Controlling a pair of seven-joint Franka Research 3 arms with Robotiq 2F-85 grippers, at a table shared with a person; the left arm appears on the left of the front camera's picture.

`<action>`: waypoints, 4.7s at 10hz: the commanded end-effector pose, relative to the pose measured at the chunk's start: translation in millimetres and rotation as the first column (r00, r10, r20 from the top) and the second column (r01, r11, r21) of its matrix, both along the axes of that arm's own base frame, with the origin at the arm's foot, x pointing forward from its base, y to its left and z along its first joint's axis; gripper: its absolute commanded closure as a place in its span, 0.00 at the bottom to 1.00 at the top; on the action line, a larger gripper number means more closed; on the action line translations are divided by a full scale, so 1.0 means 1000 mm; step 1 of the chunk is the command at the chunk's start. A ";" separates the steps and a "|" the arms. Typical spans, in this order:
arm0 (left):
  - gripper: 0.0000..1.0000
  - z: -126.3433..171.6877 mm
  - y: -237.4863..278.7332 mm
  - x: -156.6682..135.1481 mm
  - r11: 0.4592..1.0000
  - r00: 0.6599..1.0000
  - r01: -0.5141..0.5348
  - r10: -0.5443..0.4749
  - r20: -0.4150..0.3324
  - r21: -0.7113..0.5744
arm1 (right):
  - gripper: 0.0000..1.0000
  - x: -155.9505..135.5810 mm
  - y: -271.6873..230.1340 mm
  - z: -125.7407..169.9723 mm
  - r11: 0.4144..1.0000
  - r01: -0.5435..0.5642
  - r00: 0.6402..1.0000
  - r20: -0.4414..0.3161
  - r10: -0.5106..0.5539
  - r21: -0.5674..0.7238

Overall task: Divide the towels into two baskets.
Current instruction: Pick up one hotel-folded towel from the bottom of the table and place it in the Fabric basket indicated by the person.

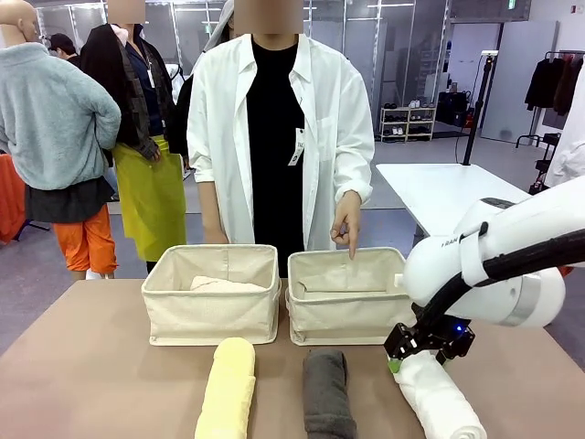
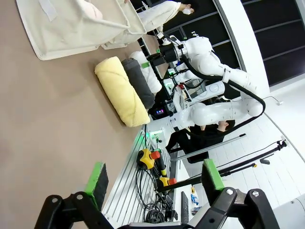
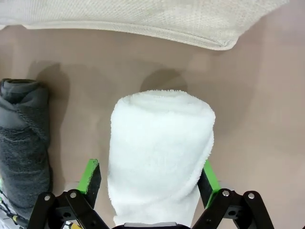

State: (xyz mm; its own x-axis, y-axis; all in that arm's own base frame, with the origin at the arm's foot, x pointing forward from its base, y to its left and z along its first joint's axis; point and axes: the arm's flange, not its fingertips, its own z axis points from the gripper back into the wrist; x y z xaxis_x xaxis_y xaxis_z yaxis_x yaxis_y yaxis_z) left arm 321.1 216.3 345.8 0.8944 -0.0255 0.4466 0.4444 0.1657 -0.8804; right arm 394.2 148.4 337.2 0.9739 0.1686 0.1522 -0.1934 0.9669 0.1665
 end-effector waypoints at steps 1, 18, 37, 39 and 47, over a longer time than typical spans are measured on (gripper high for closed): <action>0.00 0.002 0.001 -0.001 1.000 1.000 -0.002 0.002 0.018 0.003 | 0.00 -0.070 -0.013 -0.028 0.996 0.025 0.999 0.022 -0.024 -0.080; 0.00 0.002 0.001 -0.001 1.000 1.000 -0.002 0.002 0.018 0.003 | 1.00 -0.053 -0.005 0.146 0.758 -0.636 0.762 0.040 0.647 -0.142; 0.00 0.002 0.001 -0.001 1.000 1.000 -0.002 0.002 0.018 0.003 | 0.63 0.081 0.134 0.207 -0.017 -0.868 0.001 -0.035 0.999 -0.496; 0.00 0.002 0.001 -0.001 1.000 1.000 -0.002 0.002 0.018 0.003 | 0.63 0.124 0.153 0.180 0.012 -0.876 0.028 -0.024 0.999 -0.482; 0.00 0.002 0.001 -0.001 1.000 1.000 -0.002 0.002 0.018 0.003 | 0.37 0.205 0.142 0.101 0.062 -0.896 0.079 -0.021 0.997 -0.440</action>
